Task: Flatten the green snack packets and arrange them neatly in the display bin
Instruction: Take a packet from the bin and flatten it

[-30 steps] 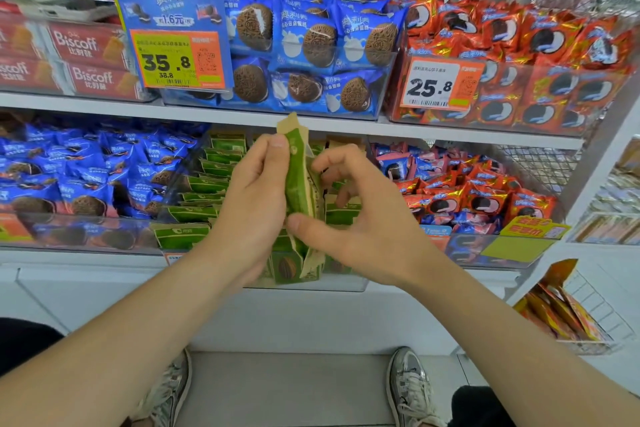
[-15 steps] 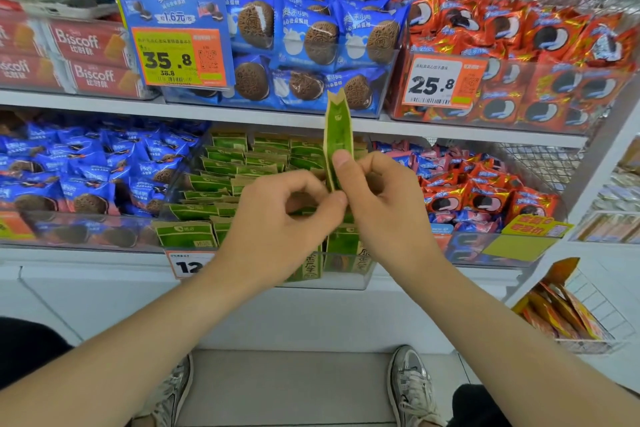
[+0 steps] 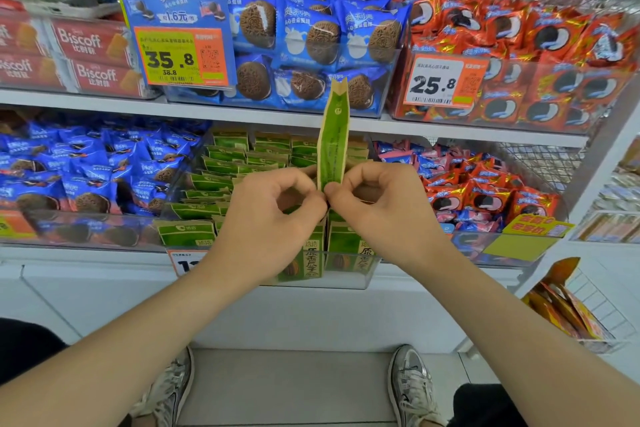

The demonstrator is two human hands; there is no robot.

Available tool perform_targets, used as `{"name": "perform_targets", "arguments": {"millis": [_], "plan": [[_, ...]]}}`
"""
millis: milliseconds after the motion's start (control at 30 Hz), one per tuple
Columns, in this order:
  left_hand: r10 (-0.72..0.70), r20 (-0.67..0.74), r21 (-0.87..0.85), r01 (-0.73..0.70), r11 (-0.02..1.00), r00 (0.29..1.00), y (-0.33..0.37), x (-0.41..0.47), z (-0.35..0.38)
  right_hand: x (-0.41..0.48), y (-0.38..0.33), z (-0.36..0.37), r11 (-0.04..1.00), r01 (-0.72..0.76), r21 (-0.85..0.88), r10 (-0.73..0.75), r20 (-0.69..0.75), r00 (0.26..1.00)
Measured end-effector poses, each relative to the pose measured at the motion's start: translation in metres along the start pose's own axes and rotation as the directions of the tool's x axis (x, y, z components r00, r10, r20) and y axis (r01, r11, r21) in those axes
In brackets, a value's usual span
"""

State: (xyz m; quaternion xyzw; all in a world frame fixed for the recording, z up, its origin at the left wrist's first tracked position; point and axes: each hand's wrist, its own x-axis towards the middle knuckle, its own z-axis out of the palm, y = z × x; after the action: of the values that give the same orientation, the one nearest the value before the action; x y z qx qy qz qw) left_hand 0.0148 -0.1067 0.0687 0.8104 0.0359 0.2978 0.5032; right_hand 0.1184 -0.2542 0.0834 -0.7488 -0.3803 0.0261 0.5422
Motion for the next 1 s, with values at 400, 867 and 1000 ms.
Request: {"name": "perform_targets", "arguments": {"millis": [400,867,1000], "plan": [[-0.028,0.047,-0.075,0.032,0.997,0.998,-0.005,0.002,-0.004,0.005,0.006,-0.001,0.988,0.036,0.150,-0.023,-0.092,0.996],[-0.192,-0.024,-0.087,0.189,0.978,0.981,-0.004,0.003,0.002,0.005,-0.003,0.004,0.761,-0.235,0.604,0.260,0.047,0.964],[-0.273,-0.002,-0.231,0.265,0.936,0.962,0.003,0.001,0.002,0.004,-0.001,0.002,0.926,-0.150,0.346,0.179,-0.054,0.982]]}}
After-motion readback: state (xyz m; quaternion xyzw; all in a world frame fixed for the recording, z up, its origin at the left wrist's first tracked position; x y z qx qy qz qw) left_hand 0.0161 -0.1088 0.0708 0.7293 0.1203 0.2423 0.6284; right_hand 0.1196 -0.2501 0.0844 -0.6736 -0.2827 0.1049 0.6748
